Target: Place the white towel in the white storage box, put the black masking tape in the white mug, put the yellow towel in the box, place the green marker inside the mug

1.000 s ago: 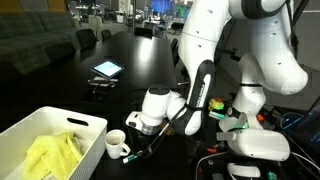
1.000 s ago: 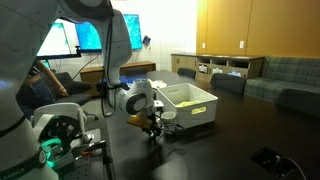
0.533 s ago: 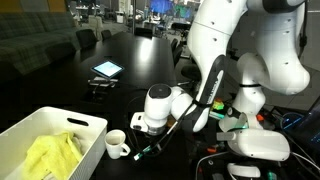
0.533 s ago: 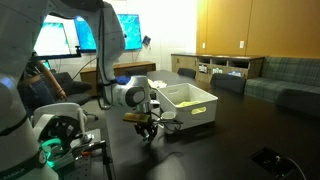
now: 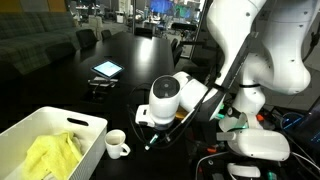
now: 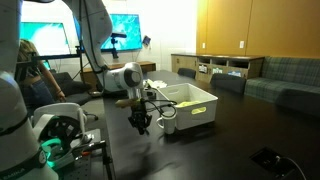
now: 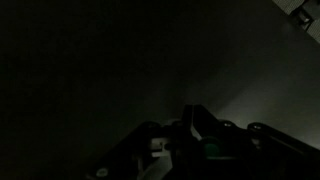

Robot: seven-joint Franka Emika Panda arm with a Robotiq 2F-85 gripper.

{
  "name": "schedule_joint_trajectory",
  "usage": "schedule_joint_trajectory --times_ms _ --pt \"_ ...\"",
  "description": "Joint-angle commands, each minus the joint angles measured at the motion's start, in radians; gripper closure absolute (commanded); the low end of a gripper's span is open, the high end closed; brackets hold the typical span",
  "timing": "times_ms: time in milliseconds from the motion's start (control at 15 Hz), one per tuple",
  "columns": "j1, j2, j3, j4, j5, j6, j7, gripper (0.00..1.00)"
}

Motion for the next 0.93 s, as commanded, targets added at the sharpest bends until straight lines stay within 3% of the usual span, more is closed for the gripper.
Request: schedule_joint_trajectory --times_ms 0,400,867 --pt "-0.070 -0.108 0.103 -0.004 -0.018 -0.169 0.020 0.88" --pt "-0.154 -0.189 0.221 0.049 -0.002 -0.358 -0.009 0.88" --pt "-0.202 -0.201 0.267 0.167 -0.016 -0.486 -0.023 0.88"
